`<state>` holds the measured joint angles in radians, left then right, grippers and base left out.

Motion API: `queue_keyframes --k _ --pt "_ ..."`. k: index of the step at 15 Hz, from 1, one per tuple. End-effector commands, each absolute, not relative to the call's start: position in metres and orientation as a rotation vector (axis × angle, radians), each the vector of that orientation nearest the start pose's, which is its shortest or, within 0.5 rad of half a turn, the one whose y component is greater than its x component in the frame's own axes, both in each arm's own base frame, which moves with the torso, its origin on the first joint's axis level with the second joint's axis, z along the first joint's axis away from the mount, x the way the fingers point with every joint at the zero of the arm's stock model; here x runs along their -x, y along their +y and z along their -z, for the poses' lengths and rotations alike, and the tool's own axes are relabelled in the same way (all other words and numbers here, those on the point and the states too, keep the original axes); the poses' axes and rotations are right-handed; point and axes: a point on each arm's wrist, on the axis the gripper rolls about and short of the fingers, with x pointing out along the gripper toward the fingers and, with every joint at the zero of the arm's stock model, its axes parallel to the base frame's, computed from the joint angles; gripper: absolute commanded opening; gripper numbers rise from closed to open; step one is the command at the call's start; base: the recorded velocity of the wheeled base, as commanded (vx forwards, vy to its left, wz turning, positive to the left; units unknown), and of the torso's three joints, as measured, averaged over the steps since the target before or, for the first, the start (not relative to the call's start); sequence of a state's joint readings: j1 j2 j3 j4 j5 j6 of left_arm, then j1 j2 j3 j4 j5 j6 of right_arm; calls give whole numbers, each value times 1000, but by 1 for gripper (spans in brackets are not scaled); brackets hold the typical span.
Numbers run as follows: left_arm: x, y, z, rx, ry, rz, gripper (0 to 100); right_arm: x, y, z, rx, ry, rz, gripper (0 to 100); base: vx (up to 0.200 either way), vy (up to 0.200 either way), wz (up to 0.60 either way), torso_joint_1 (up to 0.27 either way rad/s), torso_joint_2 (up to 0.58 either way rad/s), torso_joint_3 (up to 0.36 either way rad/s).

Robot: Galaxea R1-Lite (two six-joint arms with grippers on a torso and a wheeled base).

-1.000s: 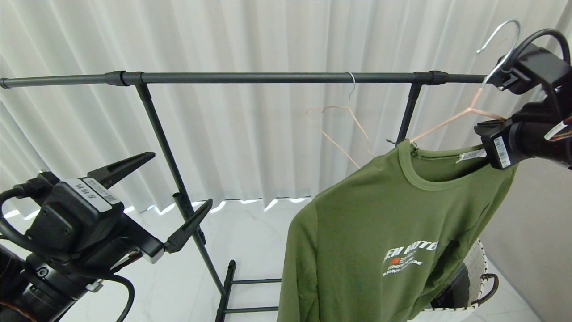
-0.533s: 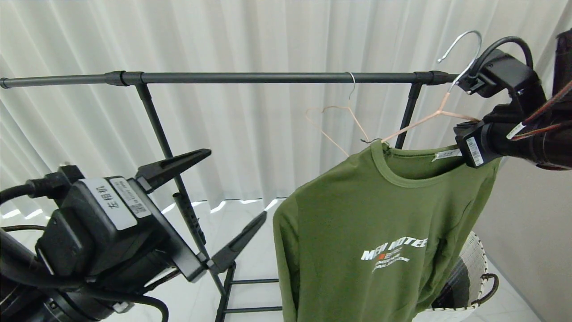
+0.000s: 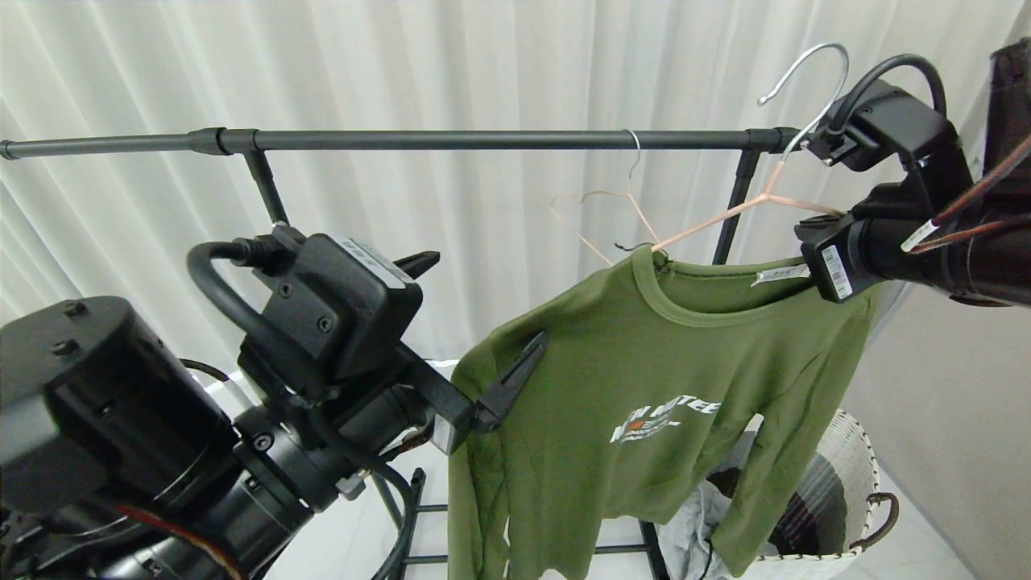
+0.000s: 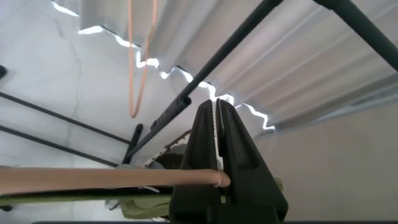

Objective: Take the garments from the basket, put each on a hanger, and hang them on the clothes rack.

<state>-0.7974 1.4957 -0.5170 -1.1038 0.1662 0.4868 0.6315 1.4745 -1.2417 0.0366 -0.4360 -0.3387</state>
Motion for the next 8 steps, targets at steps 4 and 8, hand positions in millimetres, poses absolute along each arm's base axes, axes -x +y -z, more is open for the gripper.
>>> queue_keyframes --k 4,8 --pt "-190 -156 -208 -399 -232 497 100 -195 142 -307 453 179 -274 0 0 0 0 0 0 0" --pt "-204 -150 -213 -396 -235 444 100 -186 145 -308 444 163 -330 0 0 0 0 0 0 0"
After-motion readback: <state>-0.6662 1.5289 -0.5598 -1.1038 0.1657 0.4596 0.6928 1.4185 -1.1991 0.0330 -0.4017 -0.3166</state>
